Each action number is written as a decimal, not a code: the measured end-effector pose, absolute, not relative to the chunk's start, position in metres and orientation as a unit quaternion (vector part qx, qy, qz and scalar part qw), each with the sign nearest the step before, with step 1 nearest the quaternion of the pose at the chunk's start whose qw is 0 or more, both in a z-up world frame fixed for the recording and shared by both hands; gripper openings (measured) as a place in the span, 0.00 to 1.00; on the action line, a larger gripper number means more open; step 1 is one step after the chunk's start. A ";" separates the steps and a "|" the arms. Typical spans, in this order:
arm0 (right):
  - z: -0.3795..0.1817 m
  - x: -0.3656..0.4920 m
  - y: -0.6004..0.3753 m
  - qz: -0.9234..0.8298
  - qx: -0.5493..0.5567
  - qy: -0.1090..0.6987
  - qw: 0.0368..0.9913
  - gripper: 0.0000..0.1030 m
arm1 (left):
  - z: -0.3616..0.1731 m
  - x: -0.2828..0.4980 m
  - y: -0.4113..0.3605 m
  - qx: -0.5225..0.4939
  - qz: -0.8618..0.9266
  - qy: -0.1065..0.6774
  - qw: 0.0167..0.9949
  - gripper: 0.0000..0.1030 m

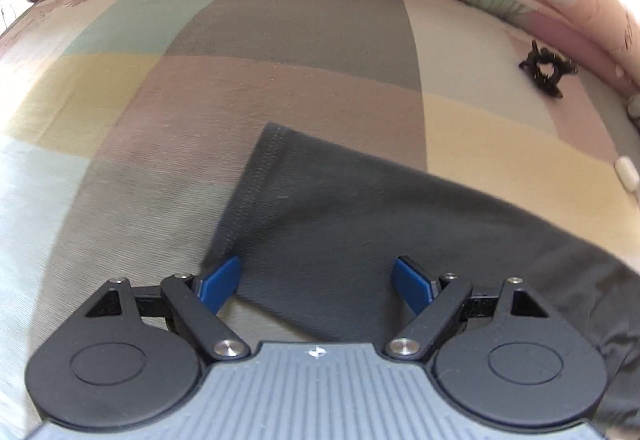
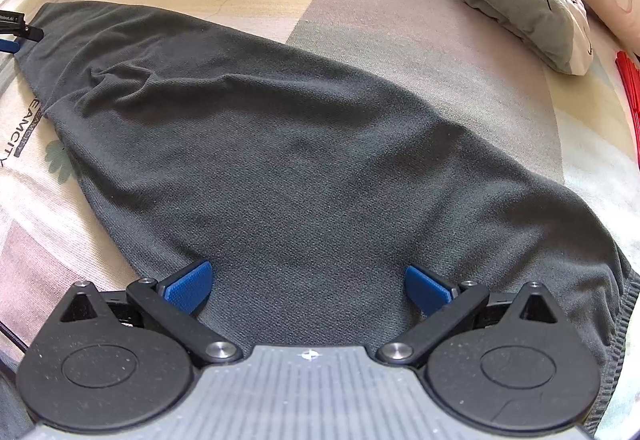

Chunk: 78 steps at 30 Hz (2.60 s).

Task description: Fold clothes

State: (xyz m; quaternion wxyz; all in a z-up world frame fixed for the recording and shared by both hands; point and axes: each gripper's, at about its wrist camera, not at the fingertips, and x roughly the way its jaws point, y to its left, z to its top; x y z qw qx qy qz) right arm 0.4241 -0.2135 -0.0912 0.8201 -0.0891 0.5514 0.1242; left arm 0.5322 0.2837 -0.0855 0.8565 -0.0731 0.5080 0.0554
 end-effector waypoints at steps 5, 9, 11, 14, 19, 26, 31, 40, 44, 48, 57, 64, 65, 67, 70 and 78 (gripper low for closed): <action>-0.091 0.423 -0.213 0.123 -0.089 0.550 0.821 1.00 | -0.069 0.526 0.247 0.011 -0.004 0.487 0.873 0.82; -0.090 0.424 -0.214 0.126 -0.089 0.551 0.820 1.00 | -0.084 0.514 0.232 0.061 -0.029 0.500 0.863 0.82; -0.090 0.424 -0.214 0.128 -0.090 0.550 0.820 1.00 | -0.092 0.507 0.229 0.075 -0.036 0.506 0.859 0.85; -0.091 0.422 -0.215 0.129 -0.090 0.548 0.822 1.00 | -0.085 0.499 0.231 0.090 -0.037 0.508 0.856 0.88; -0.091 0.421 -0.213 0.127 -0.092 0.547 0.823 1.00 | -0.070 0.490 0.236 0.101 -0.038 0.503 0.857 0.85; -0.091 0.421 -0.212 0.123 -0.093 0.546 0.823 1.00 | -0.066 0.542 0.237 0.028 -0.025 0.469 0.882 0.85; -0.092 0.419 -0.212 0.123 -0.093 0.540 0.827 1.00 | -0.067 0.553 0.252 -0.032 0.023 0.461 0.887 0.91; -0.066 0.419 -0.228 0.107 -0.065 0.506 0.853 1.00 | -0.049 0.545 0.221 -0.044 0.010 0.446 0.894 0.88; -0.059 0.432 -0.253 0.057 -0.068 0.485 0.870 1.00 | -0.053 0.531 0.158 0.002 -0.079 0.461 0.884 0.88; -0.068 0.453 -0.283 0.053 -0.030 0.490 0.870 1.00 | -0.064 0.528 0.123 0.041 -0.110 0.479 0.870 0.88; -0.084 0.494 -0.339 -0.043 0.036 0.490 0.870 1.00 | -0.078 0.536 0.114 0.071 -0.056 0.505 0.859 0.89; -0.072 0.493 -0.303 -0.032 0.066 0.499 0.863 1.00 | -0.067 0.534 0.095 0.070 -0.091 0.484 0.867 0.88; -0.077 0.496 -0.299 -0.042 0.060 0.499 0.864 1.00 | -0.069 0.533 0.091 0.076 -0.094 0.483 0.867 0.88; -0.088 0.507 -0.295 -0.076 0.051 0.496 0.864 1.00 | -0.076 0.534 0.087 0.081 -0.094 0.486 0.865 0.88; -0.095 0.520 -0.301 -0.101 0.064 0.475 0.872 1.00 | -0.089 0.542 0.086 0.091 -0.079 0.497 0.860 0.91; -0.066 0.506 -0.318 -0.078 0.056 0.467 0.879 1.00 | -0.070 0.540 0.075 0.059 -0.108 0.474 0.872 0.89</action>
